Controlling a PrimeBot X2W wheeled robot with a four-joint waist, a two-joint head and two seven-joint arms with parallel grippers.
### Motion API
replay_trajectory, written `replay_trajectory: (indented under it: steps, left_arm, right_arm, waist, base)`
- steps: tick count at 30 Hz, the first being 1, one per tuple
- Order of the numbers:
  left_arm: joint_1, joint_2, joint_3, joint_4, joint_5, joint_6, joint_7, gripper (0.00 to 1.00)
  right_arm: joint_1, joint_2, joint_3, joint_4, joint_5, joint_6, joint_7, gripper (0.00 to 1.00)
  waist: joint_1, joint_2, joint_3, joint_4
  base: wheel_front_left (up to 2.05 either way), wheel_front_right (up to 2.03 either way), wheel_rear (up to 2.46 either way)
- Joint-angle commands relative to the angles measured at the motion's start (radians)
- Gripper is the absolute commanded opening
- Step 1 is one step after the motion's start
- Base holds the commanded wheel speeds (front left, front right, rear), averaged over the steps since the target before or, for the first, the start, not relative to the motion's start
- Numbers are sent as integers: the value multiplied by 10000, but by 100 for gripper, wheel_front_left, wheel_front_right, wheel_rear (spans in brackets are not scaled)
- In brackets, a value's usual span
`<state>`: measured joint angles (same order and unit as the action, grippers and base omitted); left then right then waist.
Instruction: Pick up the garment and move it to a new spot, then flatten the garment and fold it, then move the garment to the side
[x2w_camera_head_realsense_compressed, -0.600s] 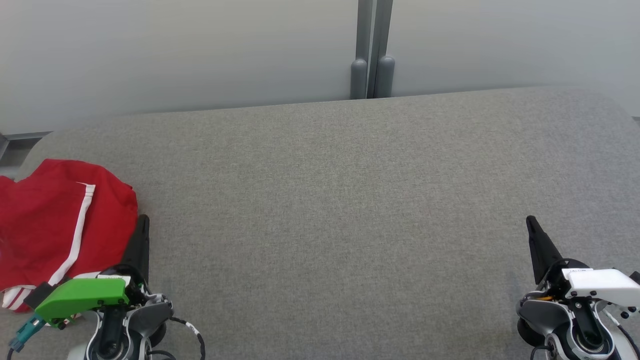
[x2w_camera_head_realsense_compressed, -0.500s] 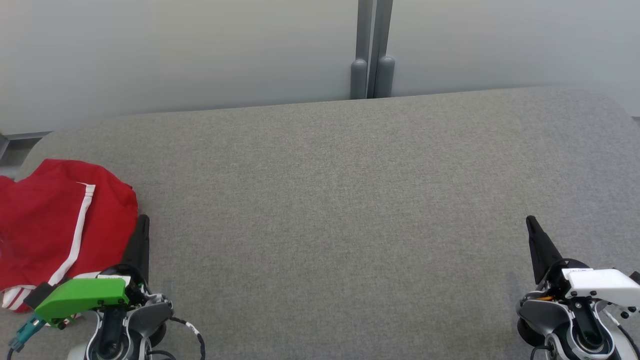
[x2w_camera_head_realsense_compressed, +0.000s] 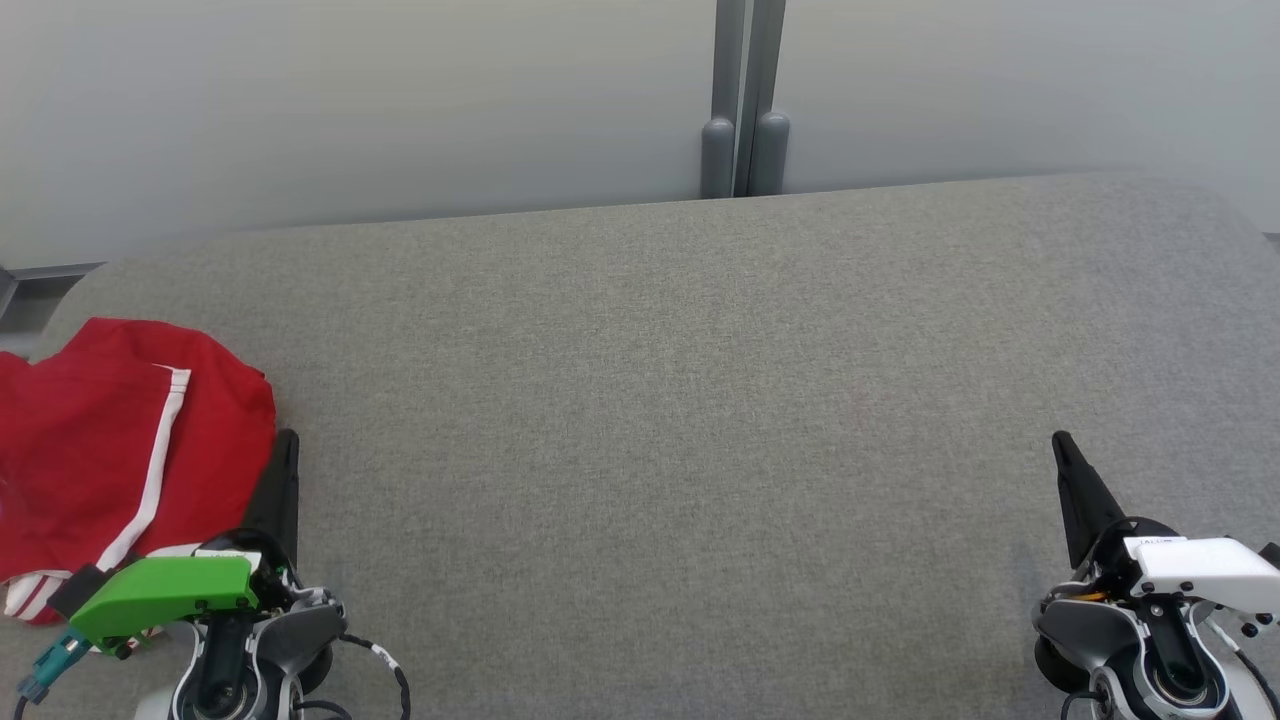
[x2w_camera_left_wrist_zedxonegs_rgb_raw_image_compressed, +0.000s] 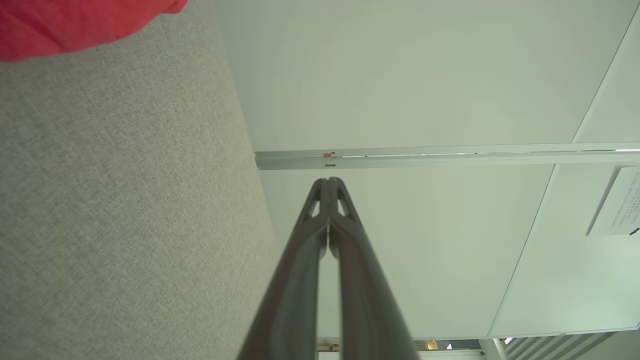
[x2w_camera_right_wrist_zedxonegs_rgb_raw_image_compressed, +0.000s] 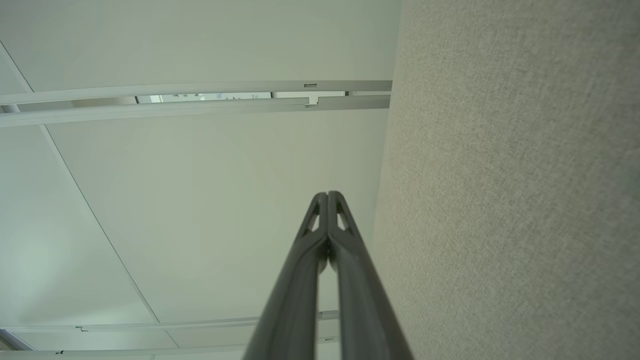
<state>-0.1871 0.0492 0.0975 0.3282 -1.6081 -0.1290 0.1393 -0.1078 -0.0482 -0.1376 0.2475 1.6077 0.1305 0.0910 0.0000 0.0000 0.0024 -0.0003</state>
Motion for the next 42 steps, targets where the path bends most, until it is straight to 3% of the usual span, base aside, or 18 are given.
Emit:
replay_trajectory:
  steps: [1, 42]
  left_arm:
    - [-126, 10, 25, -12, 22, -51, -20, 0]
    - [-126, 10, 26, -12, 22, -50, -20, 0]
  right_arm:
    - [-63, -43, -5, -40, 45, 4, 25, 0]
    - [-63, -43, -5, -40, 45, 5, 25, 0]
  waist:
    - [0, 0, 0, 0]
    - [0, 0, 0, 0]
  base:
    - [0, 0, 0]
    - [0, 0, 0]
